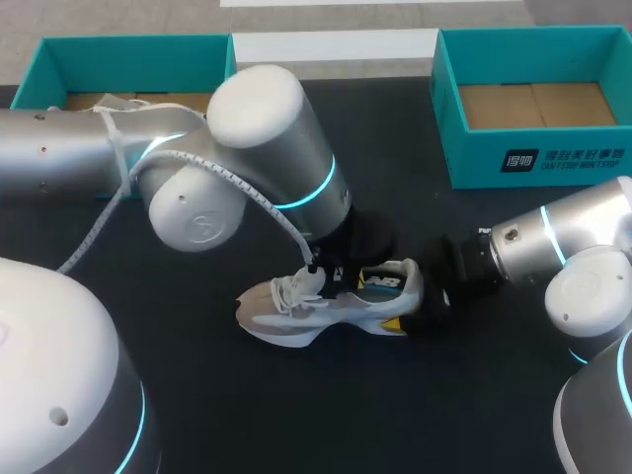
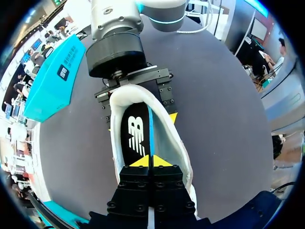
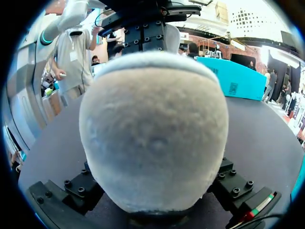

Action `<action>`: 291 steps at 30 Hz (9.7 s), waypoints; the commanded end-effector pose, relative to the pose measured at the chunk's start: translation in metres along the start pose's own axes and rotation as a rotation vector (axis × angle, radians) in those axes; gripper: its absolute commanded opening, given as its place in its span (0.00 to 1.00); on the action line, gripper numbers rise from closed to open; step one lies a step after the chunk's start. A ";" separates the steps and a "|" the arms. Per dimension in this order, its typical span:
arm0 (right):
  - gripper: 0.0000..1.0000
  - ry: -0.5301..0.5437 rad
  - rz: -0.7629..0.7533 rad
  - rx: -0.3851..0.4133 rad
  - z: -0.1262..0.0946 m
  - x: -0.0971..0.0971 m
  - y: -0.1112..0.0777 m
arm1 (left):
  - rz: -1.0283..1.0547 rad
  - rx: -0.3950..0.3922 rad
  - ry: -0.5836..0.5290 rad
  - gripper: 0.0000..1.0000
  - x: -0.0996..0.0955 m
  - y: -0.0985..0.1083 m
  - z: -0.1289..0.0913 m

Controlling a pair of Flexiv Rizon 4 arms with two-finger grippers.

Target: Take the shoe out of the shoebox, open the shoe tongue, remove and reinsert the insole, then place the shoe into the shoebox

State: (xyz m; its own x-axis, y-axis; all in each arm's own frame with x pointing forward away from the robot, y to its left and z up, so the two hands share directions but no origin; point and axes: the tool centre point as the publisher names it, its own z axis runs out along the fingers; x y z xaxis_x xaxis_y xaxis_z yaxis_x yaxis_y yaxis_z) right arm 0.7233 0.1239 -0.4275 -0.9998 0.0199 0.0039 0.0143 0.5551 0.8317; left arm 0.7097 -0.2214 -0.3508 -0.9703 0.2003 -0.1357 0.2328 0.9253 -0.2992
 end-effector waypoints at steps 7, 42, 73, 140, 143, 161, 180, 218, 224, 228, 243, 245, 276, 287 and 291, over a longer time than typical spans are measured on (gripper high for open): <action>0.00 -0.002 0.000 0.002 0.007 -0.001 -0.003 | -0.016 0.010 -0.050 0.00 0.004 0.015 -0.027; 0.00 -0.002 0.000 0.002 0.007 -0.001 -0.003 | -0.090 0.222 -0.105 0.00 -0.012 -0.057 -0.033; 0.00 -0.002 0.000 0.002 0.007 -0.001 -0.003 | -0.238 0.195 -0.445 0.45 0.006 -0.049 -0.033; 0.00 -0.002 0.000 0.002 0.007 -0.001 -0.003 | -0.373 0.169 -0.707 0.00 -0.020 -0.037 -0.013; 0.00 -0.002 0.000 0.002 0.007 -0.001 -0.003 | -0.364 0.155 -0.683 0.00 -0.020 -0.037 -0.018; 0.00 -0.002 0.000 0.002 0.007 -0.001 -0.003 | -0.309 0.200 -0.467 0.00 -0.020 -0.046 -0.046; 0.00 -0.002 0.000 0.002 0.007 -0.001 -0.003 | -0.272 0.330 -0.242 0.00 -0.015 -0.052 -0.062; 0.00 -0.002 0.000 0.002 0.007 -0.001 -0.003 | -0.084 0.723 -0.033 0.00 -0.041 -0.071 -0.162; 0.00 -0.002 0.000 0.002 0.007 -0.001 -0.003 | -0.084 0.723 -0.033 0.00 -0.041 -0.071 -0.162; 0.00 -0.002 0.000 0.002 0.007 -0.001 -0.003 | -0.084 0.723 -0.033 0.00 -0.041 -0.071 -0.162; 0.00 -0.002 0.000 0.002 0.007 -0.001 -0.003 | -0.320 0.683 0.019 0.00 -0.073 -0.080 -0.148; 0.00 -0.002 0.000 0.002 0.007 -0.001 -0.003 | -0.351 0.687 0.037 0.00 -0.077 -0.080 -0.147; 0.00 -0.002 0.000 0.002 0.007 -0.001 -0.003 | -0.440 1.223 0.681 0.00 -0.086 -0.120 -0.225; 0.00 -0.002 0.000 0.002 0.007 -0.001 -0.003 | -0.281 1.326 0.918 0.00 -0.078 -0.137 -0.266; 0.00 -0.002 0.000 0.002 0.007 -0.001 -0.003 | -0.196 1.341 0.981 0.00 -0.070 -0.140 -0.282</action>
State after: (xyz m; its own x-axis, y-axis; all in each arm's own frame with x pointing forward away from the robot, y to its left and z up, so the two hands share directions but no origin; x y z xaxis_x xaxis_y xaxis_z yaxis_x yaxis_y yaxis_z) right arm 0.7234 0.1242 -0.4275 -0.9998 0.0197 0.0039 0.0142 0.5551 0.8316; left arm 0.7311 -0.2906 -0.0421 -0.8154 -0.3803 0.4366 -0.5182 0.1429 -0.8433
